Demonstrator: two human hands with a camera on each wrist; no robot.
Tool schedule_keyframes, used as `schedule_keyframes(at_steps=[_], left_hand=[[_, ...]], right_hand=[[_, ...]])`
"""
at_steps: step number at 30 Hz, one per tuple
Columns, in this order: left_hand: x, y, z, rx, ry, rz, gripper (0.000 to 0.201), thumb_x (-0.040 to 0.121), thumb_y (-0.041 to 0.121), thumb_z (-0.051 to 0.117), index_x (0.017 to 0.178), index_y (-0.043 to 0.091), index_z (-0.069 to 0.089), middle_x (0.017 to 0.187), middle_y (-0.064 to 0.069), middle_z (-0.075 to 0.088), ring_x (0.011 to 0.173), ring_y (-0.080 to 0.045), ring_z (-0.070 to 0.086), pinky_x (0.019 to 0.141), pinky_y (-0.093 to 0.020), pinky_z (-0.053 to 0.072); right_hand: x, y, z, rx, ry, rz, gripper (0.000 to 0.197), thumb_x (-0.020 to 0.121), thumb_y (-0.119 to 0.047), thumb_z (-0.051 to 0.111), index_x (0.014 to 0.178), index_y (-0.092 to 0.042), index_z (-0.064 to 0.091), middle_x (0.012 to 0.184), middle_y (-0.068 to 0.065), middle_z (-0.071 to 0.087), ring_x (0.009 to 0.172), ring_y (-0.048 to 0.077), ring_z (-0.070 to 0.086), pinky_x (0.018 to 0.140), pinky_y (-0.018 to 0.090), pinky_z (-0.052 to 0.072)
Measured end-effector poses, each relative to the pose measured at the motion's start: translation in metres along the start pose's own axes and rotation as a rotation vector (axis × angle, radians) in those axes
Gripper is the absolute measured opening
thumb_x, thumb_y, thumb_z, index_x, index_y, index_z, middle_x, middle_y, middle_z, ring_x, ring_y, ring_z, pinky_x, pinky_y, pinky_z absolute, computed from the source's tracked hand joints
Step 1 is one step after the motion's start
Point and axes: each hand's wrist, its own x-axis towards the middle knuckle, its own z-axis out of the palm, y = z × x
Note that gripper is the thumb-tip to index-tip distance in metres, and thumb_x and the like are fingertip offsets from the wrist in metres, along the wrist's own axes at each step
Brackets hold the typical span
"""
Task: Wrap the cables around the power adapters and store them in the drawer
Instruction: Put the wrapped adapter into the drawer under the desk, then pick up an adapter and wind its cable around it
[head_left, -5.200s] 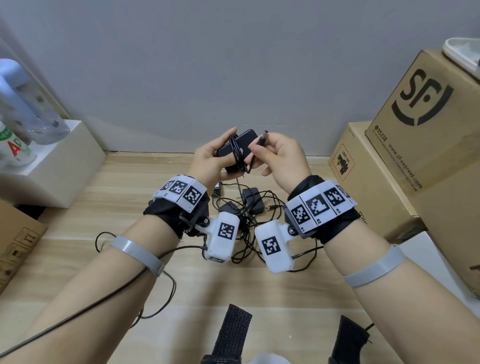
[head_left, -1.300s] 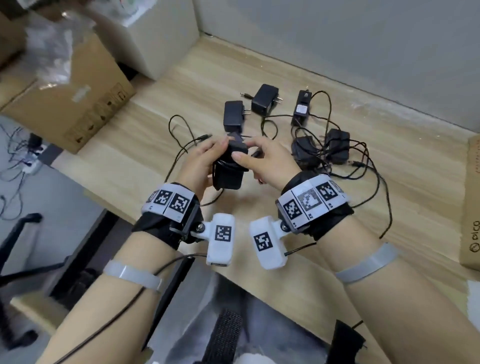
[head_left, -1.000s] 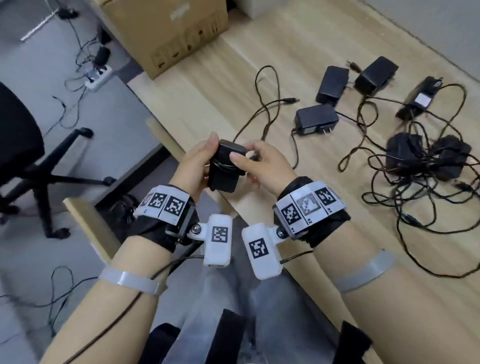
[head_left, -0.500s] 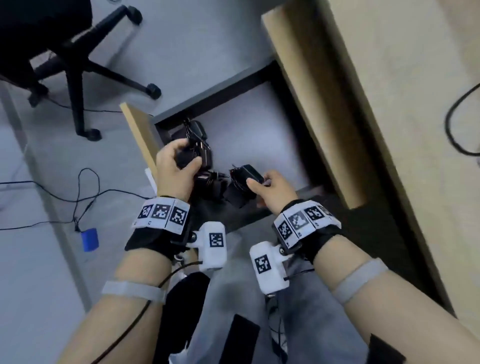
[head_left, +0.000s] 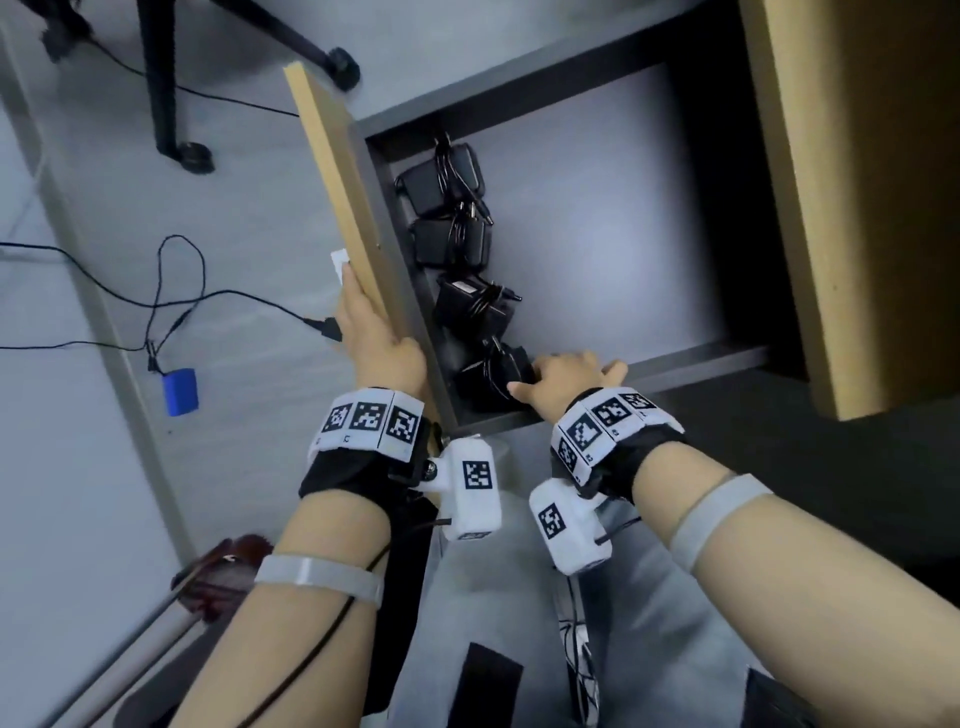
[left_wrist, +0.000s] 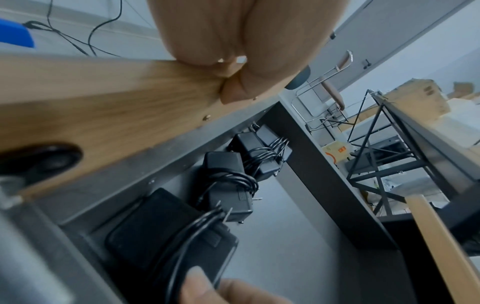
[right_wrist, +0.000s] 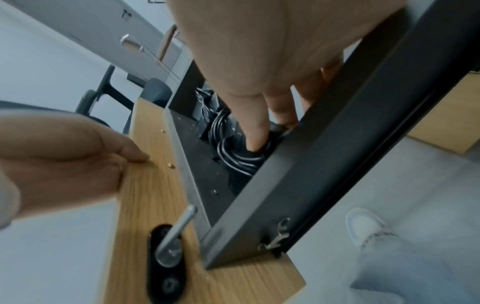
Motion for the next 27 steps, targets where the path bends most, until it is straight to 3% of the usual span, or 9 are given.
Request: schedule_keyframes(at_steps=[4, 6, 10, 12, 13, 15, 18, 21, 27], left_hand=[[0.002, 0.002, -0.005, -0.007, -0.047, 0.011, 0.087, 0.081, -0.015, 0.044, 0.148, 0.015, -0.002, 0.155, -0.007, 0.007, 0.142, -0.019, 0.009, 0.107, -0.016, 0.008], [-0.004, 0.01, -0.008, -0.012, -0.058, 0.008, 0.085, 0.082, -0.011, 0.048, 0.148, 0.012, -0.001, 0.155, -0.008, 0.004, 0.143, -0.018, 0.006, 0.103, -0.013, 0.007], [-0.027, 0.046, -0.015, -0.068, -0.058, 0.077, 0.083, 0.083, -0.003, 0.058, 0.148, 0.009, 0.008, 0.156, -0.007, 0.004, 0.143, -0.017, 0.006, 0.098, -0.007, 0.005], [-0.041, 0.074, -0.013, -0.163, -0.13, 0.138, 0.071, 0.084, -0.005, 0.057, 0.145, 0.008, 0.023, 0.151, -0.009, 0.023, 0.14, -0.019, 0.022, 0.108, -0.016, 0.018], [-0.051, 0.092, -0.01, -0.241, -0.192, 0.15, 0.063, 0.085, -0.007, 0.055, 0.141, 0.007, 0.031, 0.143, -0.009, 0.038, 0.133, -0.019, 0.036, 0.104, -0.019, 0.031], [-0.075, 0.13, -0.001, -0.368, -0.342, 0.162, 0.05, 0.085, -0.006, 0.054, 0.132, 0.008, 0.044, 0.113, -0.002, 0.062, 0.103, -0.013, 0.058, 0.082, -0.017, 0.046], [-0.116, 0.188, 0.019, -0.385, -0.53, 0.264, 0.033, 0.081, 0.005, 0.059, 0.109, 0.023, 0.056, 0.089, 0.01, 0.068, 0.079, -0.006, 0.061, 0.069, -0.018, 0.046], [-0.166, 0.243, 0.049, -0.394, -0.661, 0.375, 0.025, 0.089, 0.0, 0.049, 0.099, 0.022, 0.057, 0.078, 0.009, 0.069, 0.065, -0.002, 0.06, 0.061, -0.017, 0.046], [-0.274, 0.308, 0.133, -0.248, -0.896, 0.534, 0.025, 0.09, 0.003, 0.048, 0.097, 0.026, 0.056, 0.087, 0.008, 0.067, 0.069, -0.005, 0.059, 0.065, -0.02, 0.045]], right_hand=[[0.0, -0.004, 0.004, -0.087, 0.008, -0.02, 0.041, 0.091, -0.05, 0.037, 0.112, -0.02, 0.056, 0.126, 0.006, 0.052, 0.123, 0.027, 0.036, 0.101, 0.047, 0.02], [-0.003, 0.0, -0.001, -0.035, 0.0, -0.023, 0.045, 0.091, -0.054, 0.037, 0.114, -0.021, 0.056, 0.127, 0.007, 0.05, 0.123, 0.028, 0.037, 0.102, 0.047, 0.021], [-0.021, 0.016, -0.029, 0.443, 0.065, -0.066, 0.049, 0.09, -0.047, 0.048, 0.132, -0.019, 0.047, 0.135, 0.011, 0.045, 0.127, 0.029, 0.041, 0.106, 0.039, 0.031], [-0.039, 0.028, -0.053, 0.765, 0.13, -0.113, 0.042, 0.091, -0.033, 0.054, 0.127, -0.012, 0.051, 0.126, 0.011, 0.053, 0.116, 0.026, 0.052, 0.098, 0.031, 0.04], [-0.052, 0.036, -0.068, 0.886, 0.167, -0.133, 0.035, 0.091, -0.027, 0.055, 0.121, -0.01, 0.055, 0.114, 0.01, 0.058, 0.105, 0.024, 0.056, 0.087, 0.027, 0.043], [-0.085, 0.055, -0.098, 1.071, 0.229, -0.198, 0.019, 0.092, -0.018, 0.052, 0.108, -0.011, 0.059, 0.089, 0.006, 0.058, 0.08, 0.02, 0.056, 0.064, 0.021, 0.04], [-0.143, 0.095, -0.139, 1.262, 0.331, -0.317, 0.009, 0.093, -0.011, 0.047, 0.091, -0.016, 0.054, 0.072, 0.003, 0.054, 0.062, 0.013, 0.051, 0.056, 0.019, 0.04], [-0.199, 0.149, -0.163, 1.392, 0.498, -0.357, 0.018, 0.094, -0.01, 0.047, 0.082, -0.021, 0.055, 0.069, 0.004, 0.054, 0.059, 0.013, 0.051, 0.052, 0.019, 0.043], [-0.278, 0.276, -0.156, 1.489, 0.783, -0.22, 0.014, 0.095, -0.01, 0.045, 0.101, -0.012, 0.057, 0.07, 0.001, 0.056, 0.06, 0.011, 0.052, 0.054, 0.02, 0.042]])
